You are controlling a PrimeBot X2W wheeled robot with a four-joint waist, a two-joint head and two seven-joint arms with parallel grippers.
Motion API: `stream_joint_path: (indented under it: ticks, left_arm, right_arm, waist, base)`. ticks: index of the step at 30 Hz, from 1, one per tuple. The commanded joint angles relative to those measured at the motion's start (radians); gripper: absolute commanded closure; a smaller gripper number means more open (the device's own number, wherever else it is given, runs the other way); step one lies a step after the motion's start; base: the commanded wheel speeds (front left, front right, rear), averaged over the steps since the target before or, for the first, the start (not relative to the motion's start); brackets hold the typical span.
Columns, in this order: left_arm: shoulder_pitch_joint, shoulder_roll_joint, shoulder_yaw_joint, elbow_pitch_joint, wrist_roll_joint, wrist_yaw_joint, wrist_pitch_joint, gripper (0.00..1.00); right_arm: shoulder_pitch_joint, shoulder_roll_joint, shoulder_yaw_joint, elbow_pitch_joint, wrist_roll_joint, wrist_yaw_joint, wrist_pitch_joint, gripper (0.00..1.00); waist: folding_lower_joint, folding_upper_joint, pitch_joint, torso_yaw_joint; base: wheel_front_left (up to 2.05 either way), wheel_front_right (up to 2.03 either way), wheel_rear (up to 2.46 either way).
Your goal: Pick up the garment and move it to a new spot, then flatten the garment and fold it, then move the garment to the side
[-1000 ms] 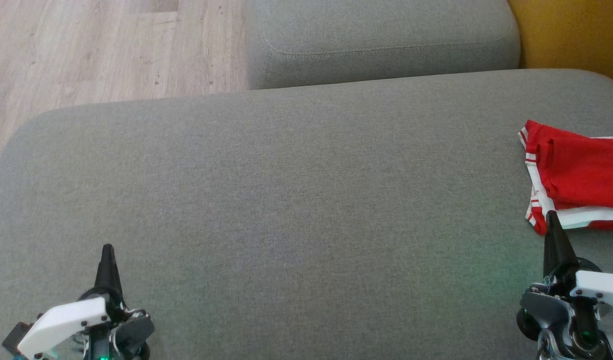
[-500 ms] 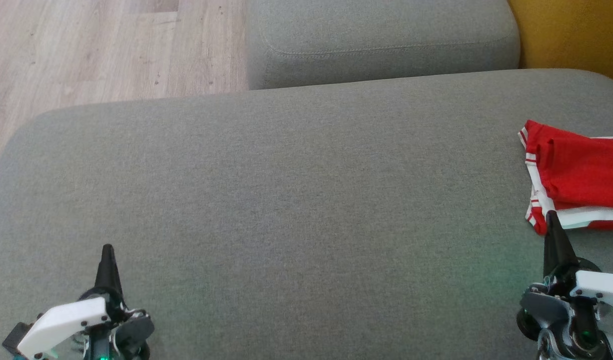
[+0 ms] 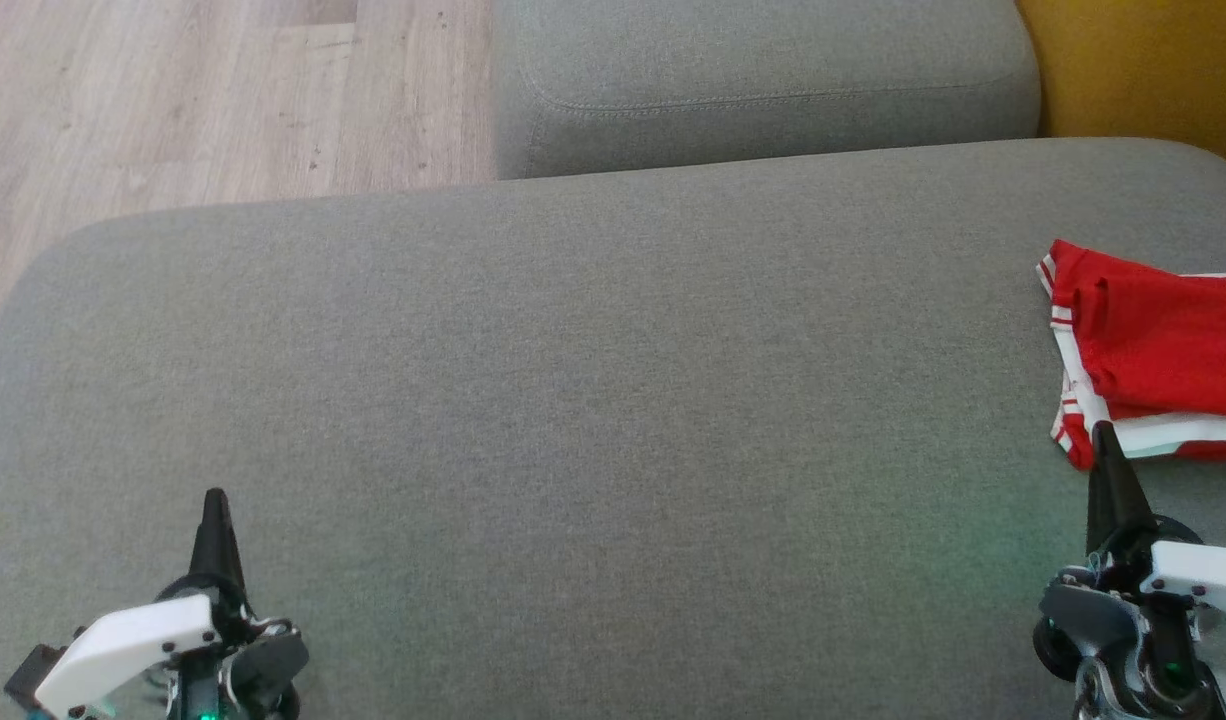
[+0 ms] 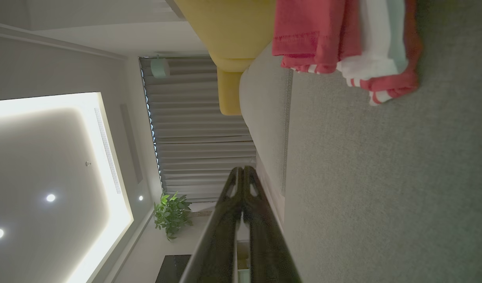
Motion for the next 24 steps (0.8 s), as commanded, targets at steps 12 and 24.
stream_joint_path:
  ticks: [12,24]
  left_arm:
    - [-0.052,0.004,0.034,-0.028,0.010,-0.007,0.003,1.00]
    - [-0.052,0.004,0.033,-0.028,0.010,-0.007,0.003,1.00]
  right_arm:
    - [-0.055,-0.005,0.021,-0.031,-0.003,-0.001,0.006,1.00]
    - [-0.055,-0.005,0.021,-0.031,-0.003,-0.001,0.006,1.00]
  waist:
    - [0.0000,0.0000,0.000,0.000]
    - [0.0000,0.0000,0.000,0.000]
  base:
    - [0.00,0.00,0.00]
    - [0.00,0.00,0.00]
